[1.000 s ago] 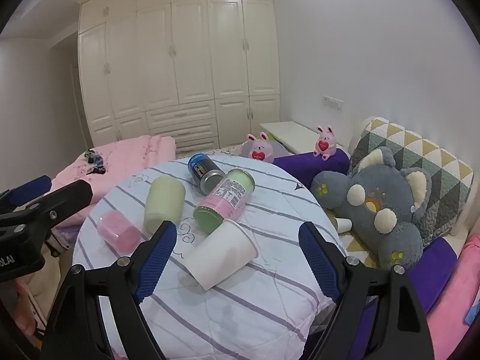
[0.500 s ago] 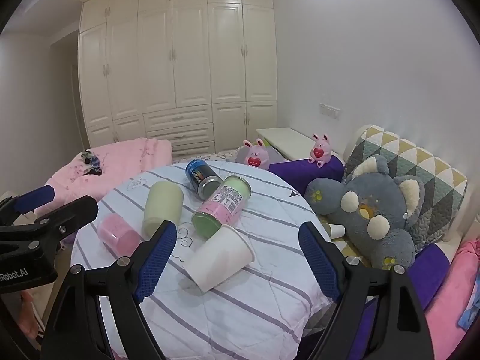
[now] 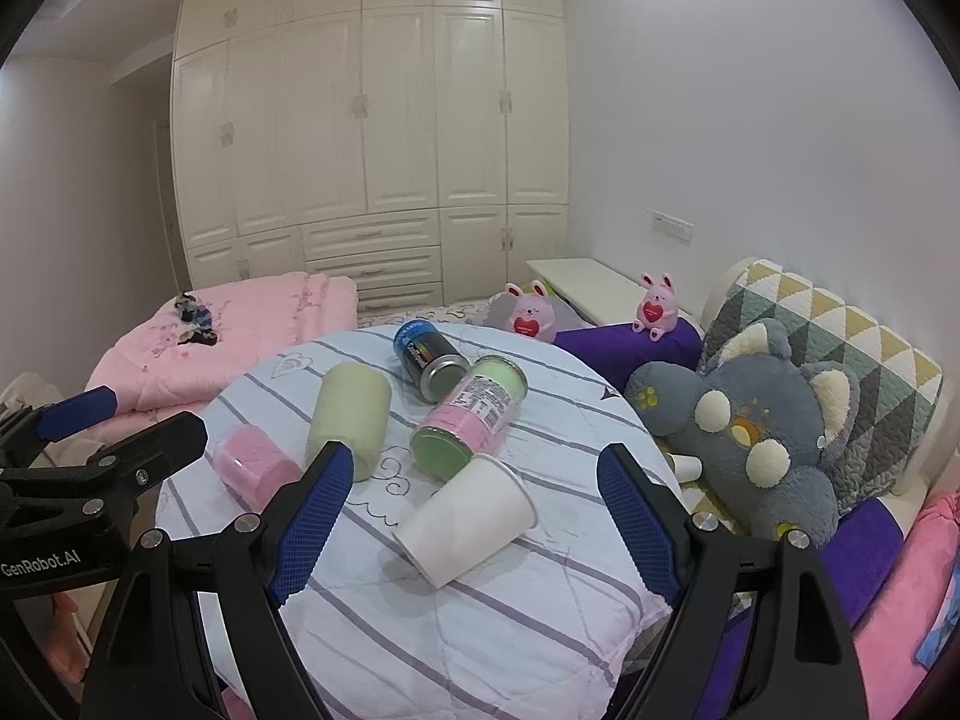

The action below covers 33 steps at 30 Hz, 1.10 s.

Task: Flip cup upright
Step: 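Move the left gripper toward the light green cup lying on its side, then close the left gripper around the body of the light green cup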

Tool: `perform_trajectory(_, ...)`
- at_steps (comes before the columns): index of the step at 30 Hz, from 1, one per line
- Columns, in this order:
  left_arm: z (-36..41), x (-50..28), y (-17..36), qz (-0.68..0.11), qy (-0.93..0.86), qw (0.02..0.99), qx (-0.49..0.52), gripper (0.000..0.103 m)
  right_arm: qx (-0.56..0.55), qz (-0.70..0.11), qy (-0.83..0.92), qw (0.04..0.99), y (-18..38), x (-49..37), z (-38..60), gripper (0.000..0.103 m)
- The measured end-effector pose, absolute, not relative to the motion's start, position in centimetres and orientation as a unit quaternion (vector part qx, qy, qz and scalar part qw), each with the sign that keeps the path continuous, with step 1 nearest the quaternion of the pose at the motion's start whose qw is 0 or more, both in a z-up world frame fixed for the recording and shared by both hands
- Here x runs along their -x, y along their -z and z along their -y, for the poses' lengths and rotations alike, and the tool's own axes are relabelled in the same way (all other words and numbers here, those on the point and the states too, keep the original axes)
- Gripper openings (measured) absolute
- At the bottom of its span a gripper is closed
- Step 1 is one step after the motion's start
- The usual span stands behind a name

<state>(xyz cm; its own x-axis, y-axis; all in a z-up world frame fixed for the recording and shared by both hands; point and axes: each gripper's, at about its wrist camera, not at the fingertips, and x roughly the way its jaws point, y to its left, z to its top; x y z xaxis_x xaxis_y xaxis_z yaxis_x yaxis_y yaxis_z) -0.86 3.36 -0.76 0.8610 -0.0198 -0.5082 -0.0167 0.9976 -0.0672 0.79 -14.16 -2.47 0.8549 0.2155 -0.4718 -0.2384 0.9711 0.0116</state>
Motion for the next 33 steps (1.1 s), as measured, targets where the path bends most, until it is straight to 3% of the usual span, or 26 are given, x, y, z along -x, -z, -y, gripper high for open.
perform_trajectory(18, -5.3, 0.0, 1.3, -0.274, -0.009, 0.960, 0.046, 0.103, 0.035, -0.251, -0.128, 0.959, 2.5, -1.9, 12.2, 0.085)
perform_trajectory(33, -9.2, -3.6, 2.0, -0.314, -0.032, 0.946, 0.068, 0.103, 0.042, -0.306, -0.177, 0.935, 3.1, -6.6, 8.5, 0.085)
